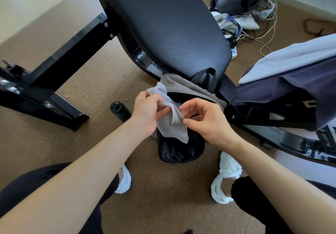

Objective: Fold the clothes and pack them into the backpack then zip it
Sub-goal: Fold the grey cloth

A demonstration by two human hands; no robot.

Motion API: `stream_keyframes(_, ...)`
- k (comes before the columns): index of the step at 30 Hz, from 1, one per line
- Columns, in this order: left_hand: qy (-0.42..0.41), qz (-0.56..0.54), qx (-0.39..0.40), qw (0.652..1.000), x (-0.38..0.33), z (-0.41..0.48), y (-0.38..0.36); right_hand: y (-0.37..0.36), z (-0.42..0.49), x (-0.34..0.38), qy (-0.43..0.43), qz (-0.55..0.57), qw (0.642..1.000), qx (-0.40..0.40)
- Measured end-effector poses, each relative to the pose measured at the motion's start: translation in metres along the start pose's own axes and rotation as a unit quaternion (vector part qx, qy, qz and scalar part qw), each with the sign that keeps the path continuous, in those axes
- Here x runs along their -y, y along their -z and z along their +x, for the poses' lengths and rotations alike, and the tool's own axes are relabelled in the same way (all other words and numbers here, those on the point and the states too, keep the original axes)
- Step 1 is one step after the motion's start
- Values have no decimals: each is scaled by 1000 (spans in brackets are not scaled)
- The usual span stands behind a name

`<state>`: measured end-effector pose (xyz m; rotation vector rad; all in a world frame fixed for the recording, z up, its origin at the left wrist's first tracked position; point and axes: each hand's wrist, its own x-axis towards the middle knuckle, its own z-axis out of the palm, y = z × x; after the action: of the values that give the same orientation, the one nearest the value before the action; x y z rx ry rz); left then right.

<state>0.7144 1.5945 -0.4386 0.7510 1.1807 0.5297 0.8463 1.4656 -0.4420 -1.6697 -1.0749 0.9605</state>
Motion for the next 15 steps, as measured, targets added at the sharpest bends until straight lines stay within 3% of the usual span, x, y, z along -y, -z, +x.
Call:
stream_keyframes(5,5,-40,-1,999,2,0,-1,-10,-4,0,21,-66,998,-5)
stream_keyframes(11,53,-120,27,991,6,-11,-10,-25,-3,-1,4,-144,984,-103)
stream_keyframes(15,56,-133,39,989,6,-12,-10,-23,2,-4,16,-146,983,-110)
